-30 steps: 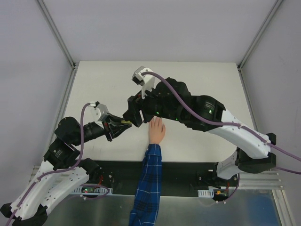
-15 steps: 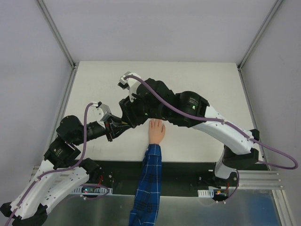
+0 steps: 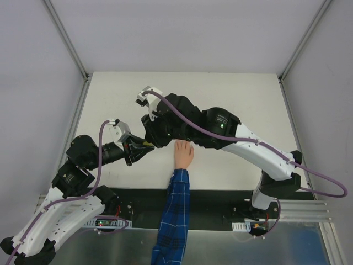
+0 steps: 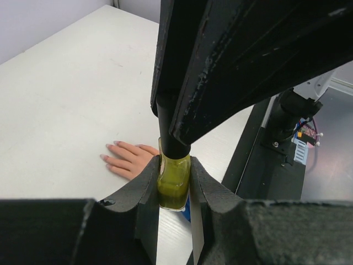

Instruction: Paint the nails

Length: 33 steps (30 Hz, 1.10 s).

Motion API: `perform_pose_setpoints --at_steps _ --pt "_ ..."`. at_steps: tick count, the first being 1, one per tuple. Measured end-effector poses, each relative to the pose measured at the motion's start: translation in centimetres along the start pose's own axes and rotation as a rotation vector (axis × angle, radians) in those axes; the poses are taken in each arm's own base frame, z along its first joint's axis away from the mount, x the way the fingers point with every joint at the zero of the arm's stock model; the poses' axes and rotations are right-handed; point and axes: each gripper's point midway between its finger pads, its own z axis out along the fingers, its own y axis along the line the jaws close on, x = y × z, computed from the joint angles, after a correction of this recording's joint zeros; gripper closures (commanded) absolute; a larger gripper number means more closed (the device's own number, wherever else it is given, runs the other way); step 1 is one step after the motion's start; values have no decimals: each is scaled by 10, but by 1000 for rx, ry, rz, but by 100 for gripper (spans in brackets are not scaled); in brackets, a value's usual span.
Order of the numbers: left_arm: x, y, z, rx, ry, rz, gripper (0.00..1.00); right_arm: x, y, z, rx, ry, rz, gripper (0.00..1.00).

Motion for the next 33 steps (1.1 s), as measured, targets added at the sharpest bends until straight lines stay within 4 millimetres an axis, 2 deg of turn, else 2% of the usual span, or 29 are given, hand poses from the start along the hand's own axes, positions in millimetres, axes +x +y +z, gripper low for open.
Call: perform_pose_setpoints --at_steps 2,3,4,10,20,33 --pt "0 0 0 0 -1 0 100 0 -3 0 8 -1 -9 88" --pt "0 0 0 0 -1 0 100 0 -3 0 10 -1 -11 95" --pt "0 -1 0 2 -1 -1 100 0 -4 1 10 0 -14 99" --pt "5 -8 -1 35 24 -36 100 6 -3 1 -9 -3 -38 99" --pt "2 -29 -6 141 21 -58 100 12 10 -14 -124 -71 -86 99" --pt "-6 -76 -24 399 12 -41 100 21 47 -43 -389 -161 -177 100"
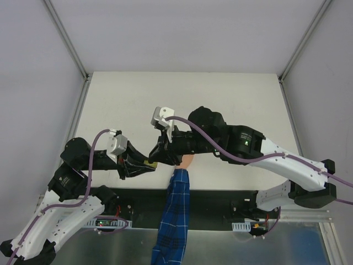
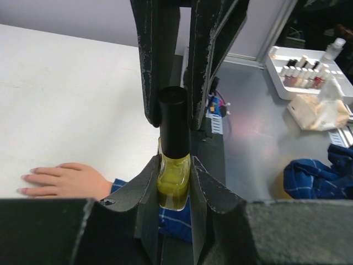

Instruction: Paint the nails

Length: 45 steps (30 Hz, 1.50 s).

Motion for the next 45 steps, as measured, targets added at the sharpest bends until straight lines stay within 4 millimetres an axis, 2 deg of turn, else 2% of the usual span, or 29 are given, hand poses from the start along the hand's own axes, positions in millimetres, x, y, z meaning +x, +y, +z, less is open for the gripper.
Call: perform_pose_setpoints --at_steps 12,18,28,45 --pt "8 -44 -5 272 59 -36 100 13 44 -5 -298 -14 -139 100" --pt "10 -53 -7 354 84 -73 100 15 52 -6 -358 -20 -175 100" --pt "6 -43 -5 269 55 -39 100 12 45 -7 -313 -40 -186 100" --pt "7 -41 -2 285 64 -48 100 12 40 -8 -268 -43 -152 100"
